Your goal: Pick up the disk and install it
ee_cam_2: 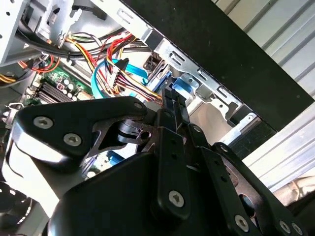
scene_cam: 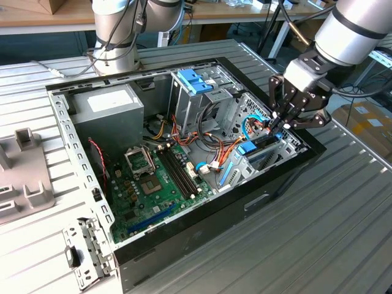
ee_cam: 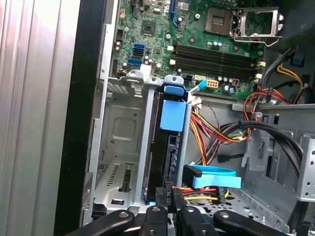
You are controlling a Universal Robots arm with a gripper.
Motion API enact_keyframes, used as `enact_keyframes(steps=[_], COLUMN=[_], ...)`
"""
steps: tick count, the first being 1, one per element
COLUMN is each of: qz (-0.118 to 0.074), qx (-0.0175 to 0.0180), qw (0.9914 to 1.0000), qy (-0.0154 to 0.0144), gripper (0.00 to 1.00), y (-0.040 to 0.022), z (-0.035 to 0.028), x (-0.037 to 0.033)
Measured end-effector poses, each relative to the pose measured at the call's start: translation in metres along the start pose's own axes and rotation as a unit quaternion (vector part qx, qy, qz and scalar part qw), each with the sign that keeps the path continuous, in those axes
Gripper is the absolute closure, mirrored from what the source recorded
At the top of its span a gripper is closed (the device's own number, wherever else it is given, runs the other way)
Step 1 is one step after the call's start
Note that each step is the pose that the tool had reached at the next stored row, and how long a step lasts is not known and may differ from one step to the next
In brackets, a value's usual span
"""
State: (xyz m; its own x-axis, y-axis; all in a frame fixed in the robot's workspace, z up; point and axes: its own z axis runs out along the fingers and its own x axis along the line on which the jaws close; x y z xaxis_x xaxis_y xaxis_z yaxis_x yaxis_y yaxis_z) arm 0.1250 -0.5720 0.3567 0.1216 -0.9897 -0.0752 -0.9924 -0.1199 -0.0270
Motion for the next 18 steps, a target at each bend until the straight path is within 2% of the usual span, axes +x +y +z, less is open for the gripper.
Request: enact_keyframes(steps=[5, 7, 14, 17, 18], qz=[0.030, 0.047, 0.079, 0.093, 0.100], qx=[0.0023, 0.0035, 0.0060, 0.0071, 0.0076], qw=[0.99955, 0.99890, 0.99685, 0.99560, 0.99494], qy=[0.0008, 0.0012, 0.0021, 0.0025, 0.0027], gripper=[0.83, 0.83, 0.83, 0.83, 0.83], y=[0.0000, 0.0000, 0.0008, 0.0017, 0.0021], z=[0.0004, 0.0006, 0.0006, 0.0007, 0.0007], x=[0.0000, 0.0001, 0.0000, -0.0002, -0.0002])
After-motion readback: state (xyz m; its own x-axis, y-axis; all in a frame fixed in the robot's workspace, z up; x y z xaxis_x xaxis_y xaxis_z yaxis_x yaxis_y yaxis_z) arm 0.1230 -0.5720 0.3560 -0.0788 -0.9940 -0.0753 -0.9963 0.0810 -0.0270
